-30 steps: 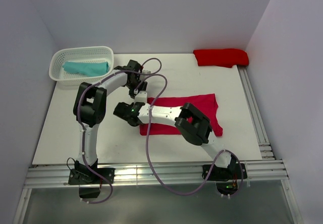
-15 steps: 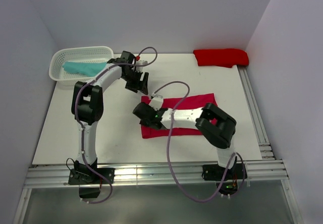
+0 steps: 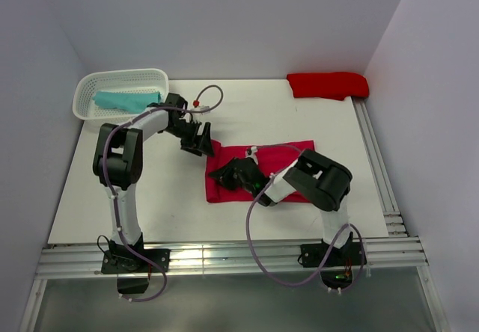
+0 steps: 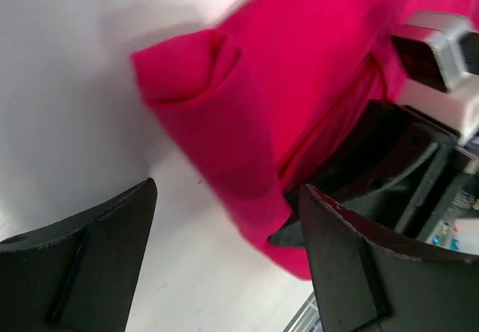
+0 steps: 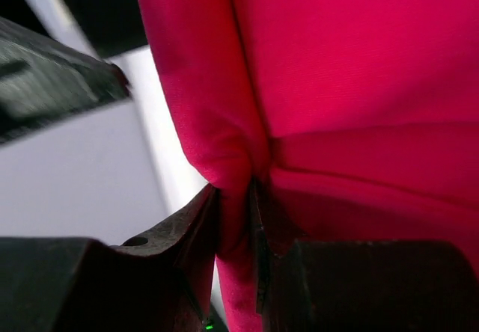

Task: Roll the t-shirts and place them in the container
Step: Roll the tshirt

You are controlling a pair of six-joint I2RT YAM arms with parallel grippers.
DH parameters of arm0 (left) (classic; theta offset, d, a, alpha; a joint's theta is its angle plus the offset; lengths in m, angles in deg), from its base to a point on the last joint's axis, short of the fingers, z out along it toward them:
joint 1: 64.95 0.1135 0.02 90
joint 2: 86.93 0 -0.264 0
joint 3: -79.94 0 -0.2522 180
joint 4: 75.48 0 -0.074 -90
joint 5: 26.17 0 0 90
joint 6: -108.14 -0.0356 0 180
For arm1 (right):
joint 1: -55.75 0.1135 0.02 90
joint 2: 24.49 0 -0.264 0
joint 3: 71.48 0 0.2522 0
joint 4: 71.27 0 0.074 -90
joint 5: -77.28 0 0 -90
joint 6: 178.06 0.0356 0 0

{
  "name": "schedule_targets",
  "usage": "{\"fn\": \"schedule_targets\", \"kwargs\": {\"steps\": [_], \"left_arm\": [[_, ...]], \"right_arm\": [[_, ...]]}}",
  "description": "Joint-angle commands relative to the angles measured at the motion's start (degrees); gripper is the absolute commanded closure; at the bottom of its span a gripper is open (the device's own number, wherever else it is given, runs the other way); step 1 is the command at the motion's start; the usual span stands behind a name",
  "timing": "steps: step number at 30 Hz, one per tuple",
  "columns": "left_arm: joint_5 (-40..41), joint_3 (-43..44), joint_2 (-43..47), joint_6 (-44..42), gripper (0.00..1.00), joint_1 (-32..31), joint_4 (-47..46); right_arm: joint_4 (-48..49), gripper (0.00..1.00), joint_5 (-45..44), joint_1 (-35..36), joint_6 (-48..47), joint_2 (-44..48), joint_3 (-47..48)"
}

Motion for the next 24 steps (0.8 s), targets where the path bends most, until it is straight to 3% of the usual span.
{"fn": "schedule_targets", "kwargs": {"steps": [1, 6, 8, 9, 11, 12, 13, 17, 20, 24], "left_arm": [[-6.51, -2.38, 0.03, 1.15, 0.18, -0.24, -6.86], [-5.21, -3.62, -1.91, 5.11, 0.24, -0.68, -11.61], [-2.40, -2.57, -2.26, 5.90, 0.33, -1.20, -11.44], [0.49, -2.13, -2.61, 5.99, 0.39, -1.47, -10.66], [3.93, -0.46, -2.79, 6.17, 0.60, -2.52, -9.25], [7.25, -0.20, -2.53, 6.08, 0.72, -2.96, -8.37], [9.55, -0.19, -2.09, 6.43, 0.76, -3.40, -8.37], [18.70, 0.07, -0.69, 6.00, 0.90, -6.65, -6.61], [21.69, 0.33, -0.16, 5.73, 0.95, -8.15, -5.56], [24.60, 0.86, 0.37, 5.56, 0.99, -9.12, -4.50]], "right_arm": [[14.81, 0.73, 4.79, 0.30, 6.76, -5.18, -3.30], [22.92, 0.74, 5.05, 0.21, 10.46, -9.49, -5.42], [20.83, 0.74, 4.70, 0.21, 9.15, -8.62, -5.25], [16.90, 0.74, 4.09, 0.30, 8.44, -8.01, -4.99], [11.53, 0.71, 3.12, 0.30, 5.47, -5.03, -4.11], [4.45, 0.69, 2.25, 0.56, 4.23, -3.88, -2.54], [0.38, 0.67, 0.76, 0.74, 3.00, -1.61, -1.48], [-23.58, 0.50, -6.18, 2.40, -3.93, 2.98, 5.02], [-33.47, 0.42, -11.20, 4.07, -6.41, 4.74, 10.47], [-51.81, 0.39, -18.57, 6.18, -7.82, 6.06, 18.54]]}}
